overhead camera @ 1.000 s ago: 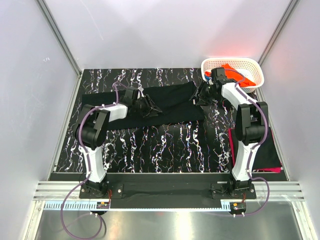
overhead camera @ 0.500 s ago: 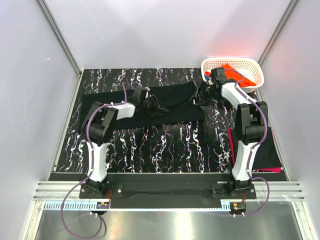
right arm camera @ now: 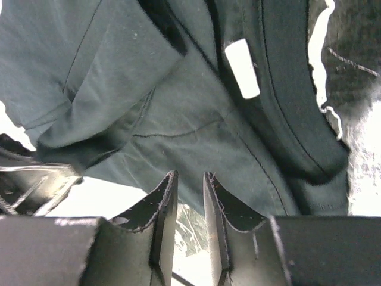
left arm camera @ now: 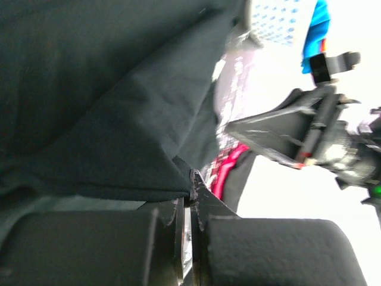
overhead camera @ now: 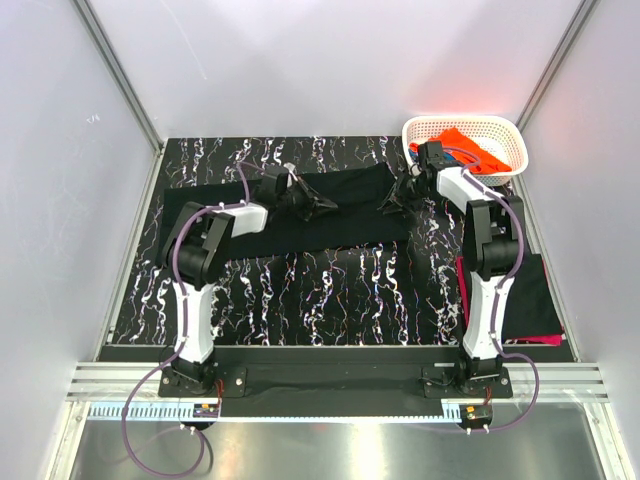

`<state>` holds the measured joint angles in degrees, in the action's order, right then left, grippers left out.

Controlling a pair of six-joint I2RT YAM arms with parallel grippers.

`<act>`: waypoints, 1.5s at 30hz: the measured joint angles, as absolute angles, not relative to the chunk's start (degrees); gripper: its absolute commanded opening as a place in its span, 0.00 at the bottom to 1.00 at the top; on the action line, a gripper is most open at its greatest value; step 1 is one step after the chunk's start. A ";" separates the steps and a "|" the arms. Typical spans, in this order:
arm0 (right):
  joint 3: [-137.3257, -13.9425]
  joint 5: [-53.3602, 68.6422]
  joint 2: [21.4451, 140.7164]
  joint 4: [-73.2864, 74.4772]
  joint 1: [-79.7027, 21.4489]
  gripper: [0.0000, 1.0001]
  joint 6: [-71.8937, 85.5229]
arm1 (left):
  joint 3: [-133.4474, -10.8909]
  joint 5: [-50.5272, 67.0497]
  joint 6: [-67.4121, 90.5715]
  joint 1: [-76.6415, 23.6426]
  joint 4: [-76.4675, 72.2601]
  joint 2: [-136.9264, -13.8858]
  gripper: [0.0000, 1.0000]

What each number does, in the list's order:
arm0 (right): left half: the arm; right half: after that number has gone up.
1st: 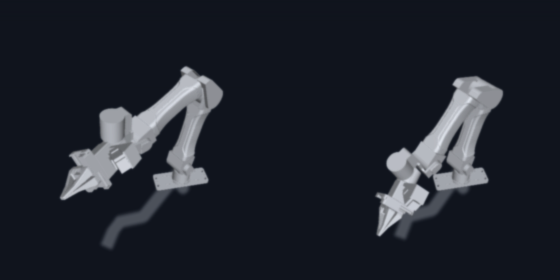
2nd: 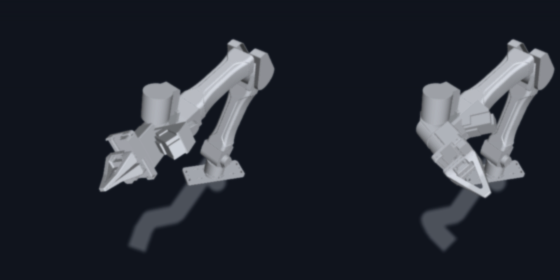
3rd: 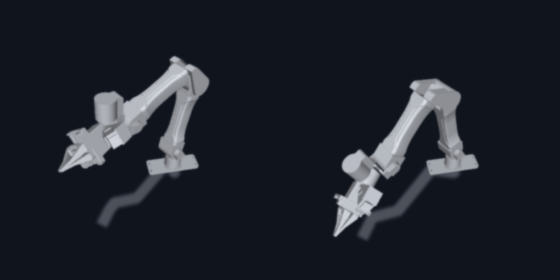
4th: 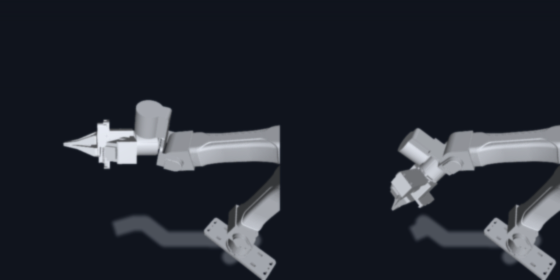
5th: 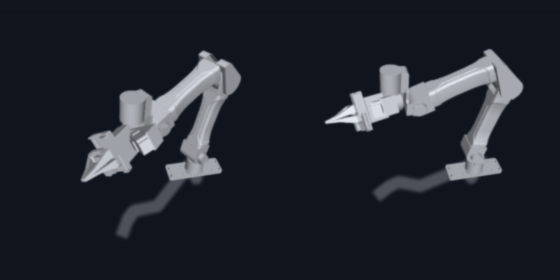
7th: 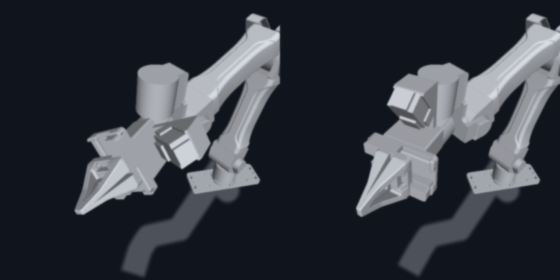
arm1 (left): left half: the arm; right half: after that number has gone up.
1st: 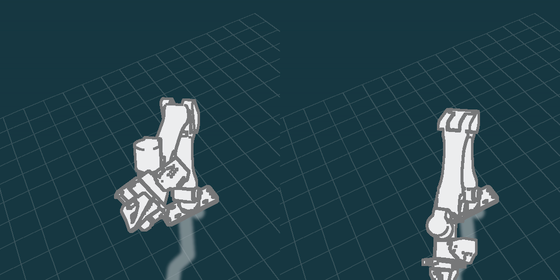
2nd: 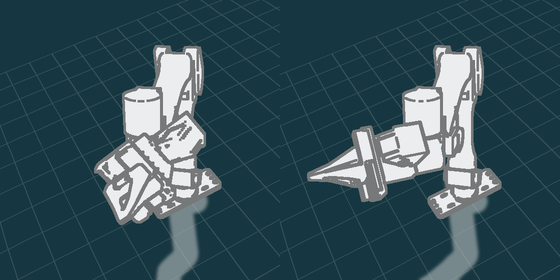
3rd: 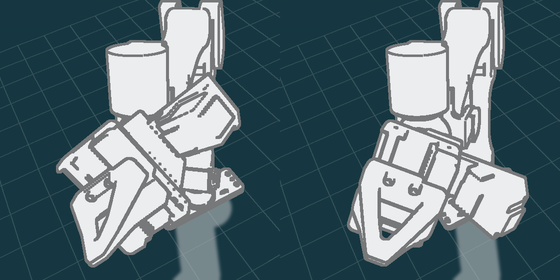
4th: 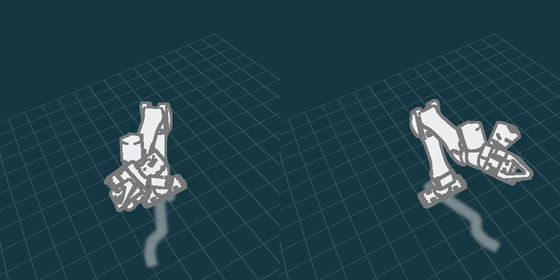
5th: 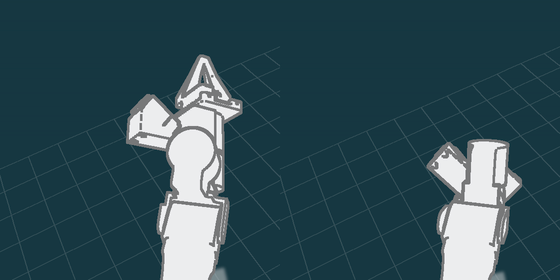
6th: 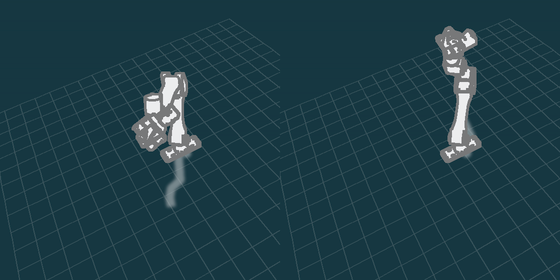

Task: Fold and stack the t-shirts
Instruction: Fold the tshirt

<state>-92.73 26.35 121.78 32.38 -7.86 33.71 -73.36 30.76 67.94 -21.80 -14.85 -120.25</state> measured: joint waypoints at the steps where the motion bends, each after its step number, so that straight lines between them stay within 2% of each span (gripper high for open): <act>1: -93.06 26.57 122.32 32.34 -7.86 0.30 33.89 | -73.43 31.07 69.10 -21.41 -16.23 -120.31 0.00; 7: -96.07 26.74 125.29 31.57 -7.86 0.32 35.11 | -74.54 32.36 75.29 -19.11 -24.32 -122.89 0.00; 10: -98.39 26.98 126.91 31.20 -7.86 0.38 36.40 | -74.54 32.75 78.56 -18.26 -28.03 -124.90 0.00; 13: -100.77 27.55 128.84 30.72 -7.86 0.39 37.85 | -74.56 33.08 80.99 -17.80 -30.26 -126.74 0.00; 26: -102.63 29.61 132.33 23.35 -7.88 0.15 46.04 | -74.54 34.24 85.23 -15.20 -34.83 -127.72 0.00; 30: -104.01 29.52 133.75 22.41 -7.94 0.15 47.05 | -74.56 34.54 85.84 -15.05 -35.27 -127.92 0.00; 38: -106.13 28.53 135.09 21.85 -9.10 0.18 48.84 | -74.67 35.48 86.08 -15.05 -35.92 -129.14 0.00; 45: -100.90 24.16 132.20 20.27 -9.72 0.23 46.78 | -74.89 36.01 86.08 -14.98 -36.18 -129.29 0.00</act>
<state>-100.90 24.16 132.20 20.27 -9.72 46.78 -74.89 36.01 86.08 -14.98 -36.18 -129.29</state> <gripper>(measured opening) 0.220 0.025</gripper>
